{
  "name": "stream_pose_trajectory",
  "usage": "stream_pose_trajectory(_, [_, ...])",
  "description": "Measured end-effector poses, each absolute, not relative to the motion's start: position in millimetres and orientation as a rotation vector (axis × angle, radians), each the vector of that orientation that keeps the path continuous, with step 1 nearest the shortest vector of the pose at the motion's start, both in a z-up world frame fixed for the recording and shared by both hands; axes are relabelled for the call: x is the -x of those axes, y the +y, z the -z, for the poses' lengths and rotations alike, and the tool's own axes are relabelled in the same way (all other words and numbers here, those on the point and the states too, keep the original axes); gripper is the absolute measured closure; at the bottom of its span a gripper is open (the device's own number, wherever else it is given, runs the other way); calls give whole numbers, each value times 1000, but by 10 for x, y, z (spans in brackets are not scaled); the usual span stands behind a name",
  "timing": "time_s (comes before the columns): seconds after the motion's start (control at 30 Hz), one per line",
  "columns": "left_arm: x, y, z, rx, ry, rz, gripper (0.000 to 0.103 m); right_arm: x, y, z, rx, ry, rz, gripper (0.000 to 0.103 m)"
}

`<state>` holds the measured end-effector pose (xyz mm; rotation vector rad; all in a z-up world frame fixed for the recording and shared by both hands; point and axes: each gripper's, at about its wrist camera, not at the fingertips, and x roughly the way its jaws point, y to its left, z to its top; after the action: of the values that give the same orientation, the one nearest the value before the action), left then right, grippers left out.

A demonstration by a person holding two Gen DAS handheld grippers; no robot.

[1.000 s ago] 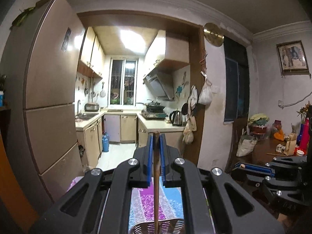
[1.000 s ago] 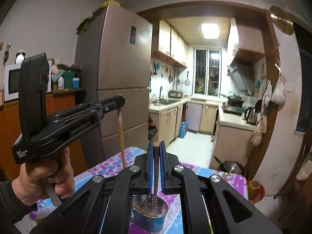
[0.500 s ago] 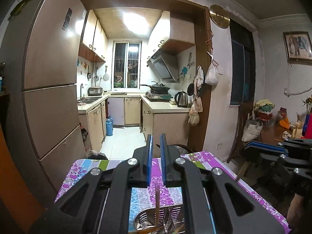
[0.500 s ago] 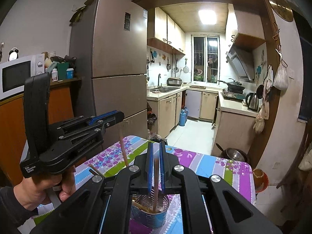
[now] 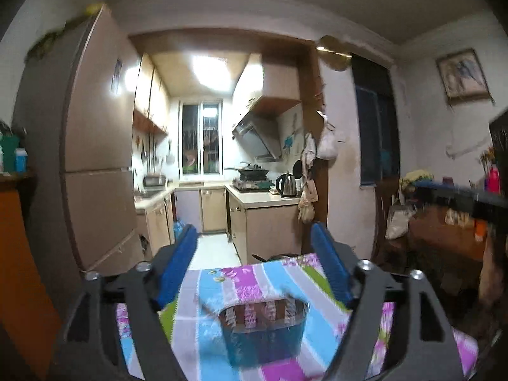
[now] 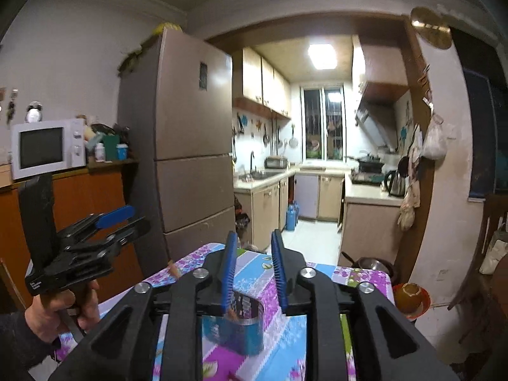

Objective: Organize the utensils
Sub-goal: 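Lower the chopsticks into the blue holder and open both tools, then move both open tools back down to the chopsticks on the cloth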

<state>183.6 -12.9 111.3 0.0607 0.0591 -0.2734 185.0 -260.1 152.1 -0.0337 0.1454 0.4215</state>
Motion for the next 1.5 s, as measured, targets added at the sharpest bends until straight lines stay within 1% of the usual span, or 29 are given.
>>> stream_pose_trajectory(0.07, [-1533,-108,-873,-73,80,298,28,-1457,-2750,-1240,21,148,-419,75])
stream_pose_trajectory(0.2, [-1104,46,-273,-72,169,295,28,-816,-2945,-458,-9,212,-380,75])
stream_pose_trajectory(0.37, [-997,327,389,-23,330,226,28,-320,-2995,420,-71,308,-304,75])
stream_pose_trajectory(0.47, [-923,432,668,-20,379,209,28,-200,-2835,776,-95,365,-305,75])
stream_pose_trajectory(0.6, [-826,557,967,4,414,178,28,-177,-2486,1067,-75,394,-331,75])
stream_pose_trajectory(0.77, [-737,562,1199,-21,421,183,28,-248,-2136,1301,-13,394,-302,75])
stream_pose_trajectory(1.17, [-648,517,1498,-81,401,213,29,-468,-2032,1536,11,411,-196,76])
stream_pose_trajectory(1.23, [-653,517,1530,-80,404,214,38,-499,-2001,1536,18,408,-193,79])
stream_pose_trajectory(1.27, [-656,514,1545,-80,404,215,40,-516,-1989,1537,18,408,-192,82])
stream_pose_trajectory(1.33, [-658,516,1569,-78,402,216,51,-530,-1970,1545,24,402,-187,85])
stream_pose_trajectory(1.4, [-679,507,1586,-74,407,222,58,-534,-1964,1556,21,396,-183,85])
stream_pose_trajectory(1.43, [-691,499,1594,-72,408,224,61,-541,-1961,1558,20,394,-181,85])
stream_pose_trajectory(1.5, [-725,479,1607,-70,403,226,62,-566,-1956,1554,17,396,-179,85])
